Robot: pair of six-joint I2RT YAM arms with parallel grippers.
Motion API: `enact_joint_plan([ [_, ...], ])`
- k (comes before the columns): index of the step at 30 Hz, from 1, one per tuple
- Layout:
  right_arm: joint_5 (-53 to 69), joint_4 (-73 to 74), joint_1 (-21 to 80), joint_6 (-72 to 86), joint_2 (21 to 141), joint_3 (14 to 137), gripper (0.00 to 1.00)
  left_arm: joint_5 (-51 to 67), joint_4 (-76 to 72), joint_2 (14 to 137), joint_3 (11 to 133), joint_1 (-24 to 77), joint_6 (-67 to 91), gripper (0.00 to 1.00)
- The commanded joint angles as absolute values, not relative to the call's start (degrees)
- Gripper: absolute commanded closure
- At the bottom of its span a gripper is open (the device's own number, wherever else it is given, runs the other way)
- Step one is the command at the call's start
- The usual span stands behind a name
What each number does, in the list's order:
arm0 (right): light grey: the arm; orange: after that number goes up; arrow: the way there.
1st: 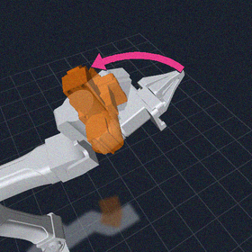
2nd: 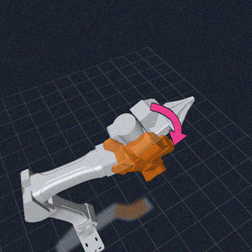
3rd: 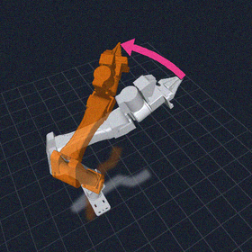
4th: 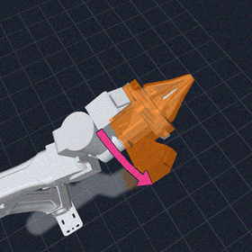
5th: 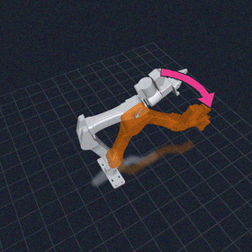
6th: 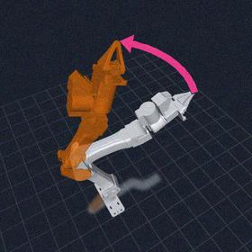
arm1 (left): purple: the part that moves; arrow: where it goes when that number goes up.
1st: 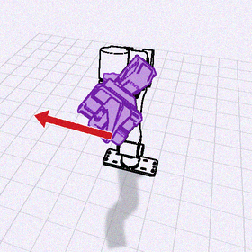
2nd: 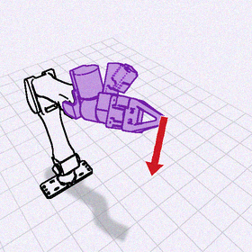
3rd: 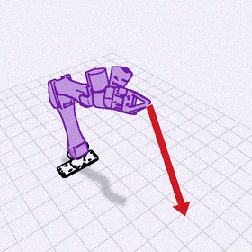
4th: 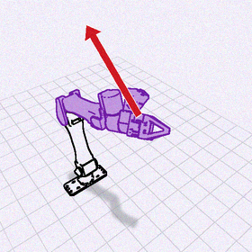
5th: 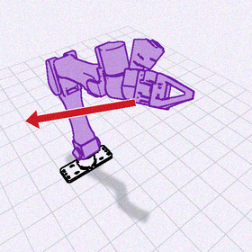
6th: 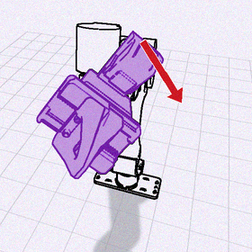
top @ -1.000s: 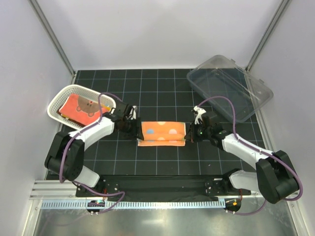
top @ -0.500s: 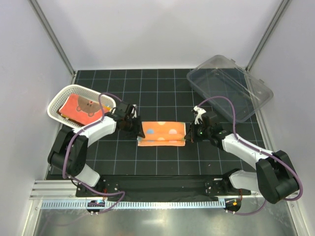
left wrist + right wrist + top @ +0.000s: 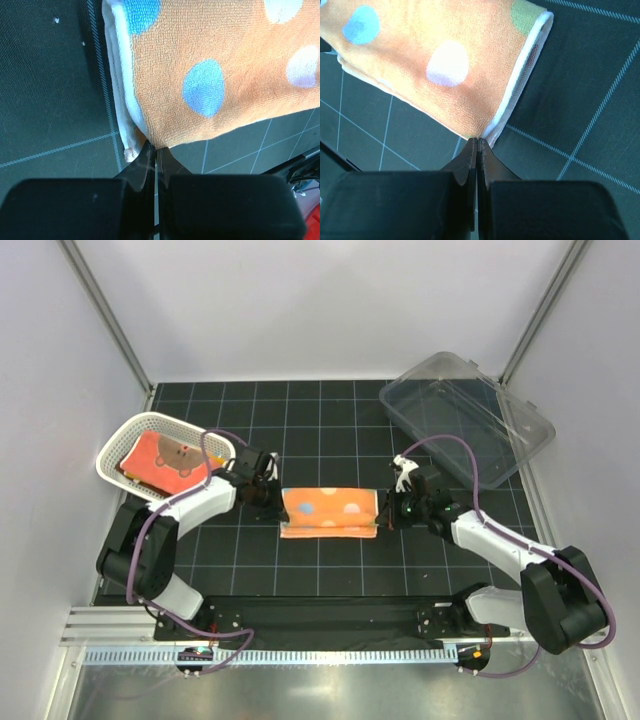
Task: Fold and stack the towels
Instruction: Fold the towel
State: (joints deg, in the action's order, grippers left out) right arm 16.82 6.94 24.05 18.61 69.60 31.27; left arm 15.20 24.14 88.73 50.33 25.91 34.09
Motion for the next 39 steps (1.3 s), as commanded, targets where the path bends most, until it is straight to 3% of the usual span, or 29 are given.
enact_joint_plan([
  [1,15.7,11.1,24.3,18.8,67.2,35.8,0.99,16.4,25.1,84.8,52.6,25.9,34.0,1.00],
  [7,14.4,16.3,24.3,19.6,65.0,36.4,0.99,16.1,27.8,81.3,51.2,26.3,34.2,1.00],
  [16,15.4,6.8,24.3,28.3,67.7,25.8,0.99,15.0,25.6,82.1,44.1,28.1,34.9,1.00],
  [18,15.8,5.6,24.3,28.4,68.8,25.3,0.94,14.3,25.2,82.5,43.3,28.2,34.7,0.99],
  [20,15.1,5.3,24.3,28.4,69.3,25.3,0.89,13.4,25.7,83.2,43.6,28.1,34.2,0.87],
  [22,14.4,6.3,24.3,28.7,68.9,25.9,0.73,12.3,26.7,83.1,44.0,28.2,33.9,0.84],
  [23,14.6,7.2,24.3,28.6,67.9,26.3,0.72,11.9,27.5,82.7,44.6,28.1,33.6,0.80],
  [24,14.6,8.2,24.3,28.3,67.2,27.1,0.72,10.8,28.5,81.7,45.4,28.1,33.4,0.74],
  [25,14.2,10.9,24.3,28.2,66.1,27.7,0.70,8.2,30.0,81.3,46.4,28.2,33.1,0.60],
  [28,13.0,19.3,24.3,28.1,61.9,31.5,0.58,2.7,37.5,80.1,52.4,28.2,32.0,0.45],
  [32,14.7,23.8,24.3,29.4,59.9,36.8,0.55,7.4,35.6,78.3,57.3,28.2,34.1,0.42],
  [35,20.2,17.9,24.3,30.4,63.5,37.4,0.55,16.9,27.4,79.9,55.1,28.4,37.3,0.42],
  [39,24.7,6.1,24.4,32.3,70.4,36.2,0.58,18.3,22.2,86.1,54.6,28.4,37.7,0.43],
])
